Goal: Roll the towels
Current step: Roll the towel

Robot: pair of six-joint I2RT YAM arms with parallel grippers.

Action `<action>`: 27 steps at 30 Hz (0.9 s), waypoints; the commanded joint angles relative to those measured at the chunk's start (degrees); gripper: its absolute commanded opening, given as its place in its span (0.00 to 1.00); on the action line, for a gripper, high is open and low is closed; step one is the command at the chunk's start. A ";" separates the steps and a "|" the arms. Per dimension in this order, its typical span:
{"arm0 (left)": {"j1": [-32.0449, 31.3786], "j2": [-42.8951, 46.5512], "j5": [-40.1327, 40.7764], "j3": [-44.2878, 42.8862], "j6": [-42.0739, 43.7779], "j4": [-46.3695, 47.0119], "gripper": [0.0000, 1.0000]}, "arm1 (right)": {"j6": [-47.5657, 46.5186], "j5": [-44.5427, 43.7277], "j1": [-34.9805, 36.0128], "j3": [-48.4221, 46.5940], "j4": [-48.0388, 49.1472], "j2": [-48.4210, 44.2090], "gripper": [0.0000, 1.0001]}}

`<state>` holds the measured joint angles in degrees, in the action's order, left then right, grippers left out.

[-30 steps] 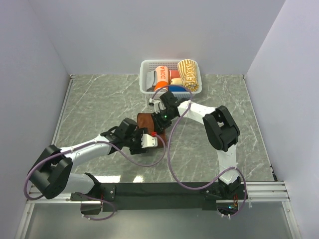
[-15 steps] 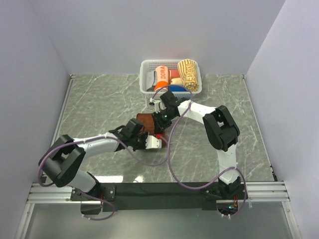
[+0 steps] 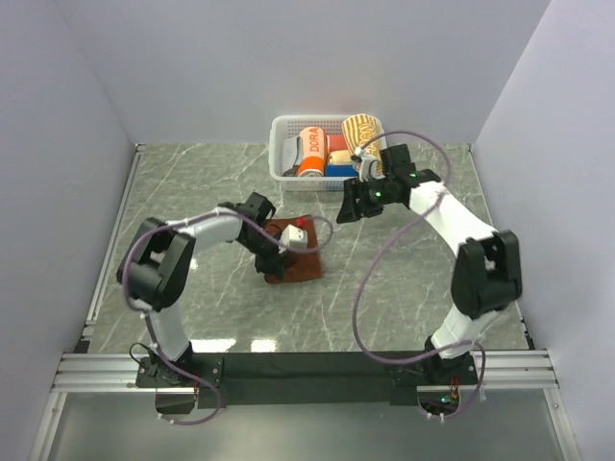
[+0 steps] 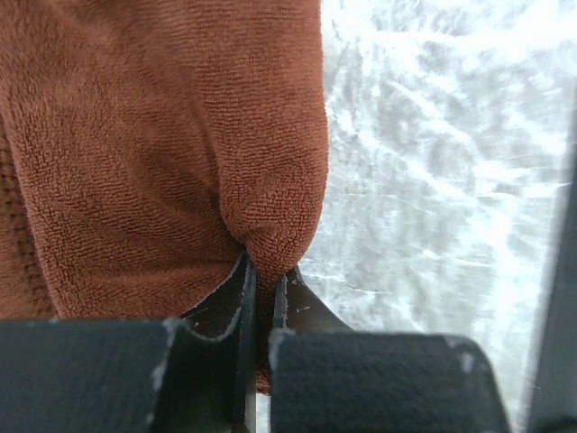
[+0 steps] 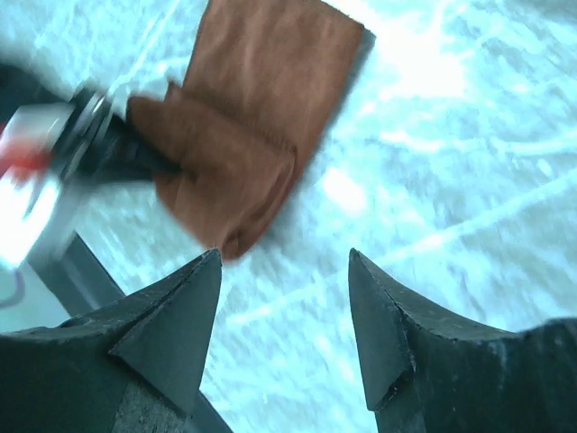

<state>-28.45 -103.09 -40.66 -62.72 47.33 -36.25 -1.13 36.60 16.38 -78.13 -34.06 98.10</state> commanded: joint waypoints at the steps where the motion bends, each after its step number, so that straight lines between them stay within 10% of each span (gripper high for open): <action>1: 2.87 -7.73 -6.52 -5.82 2.67 -17.77 0.01 | -5.81 -1.88 0.85 4.55 -2.95 -10.02 0.65; 13: 4.80 -19.78 -4.34 -15.06 3.47 -28.52 0.01 | -21.19 -16.53 15.42 21.52 -1.02 -26.91 0.60; 27: 4.89 -23.21 -3.19 -14.27 0.40 -27.21 0.03 | -29.63 -28.86 38.46 17.05 18.40 -10.58 0.70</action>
<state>-23.27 -122.19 -52.82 -79.29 47.42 -65.19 -27.20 11.11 53.84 -58.17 -23.18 84.90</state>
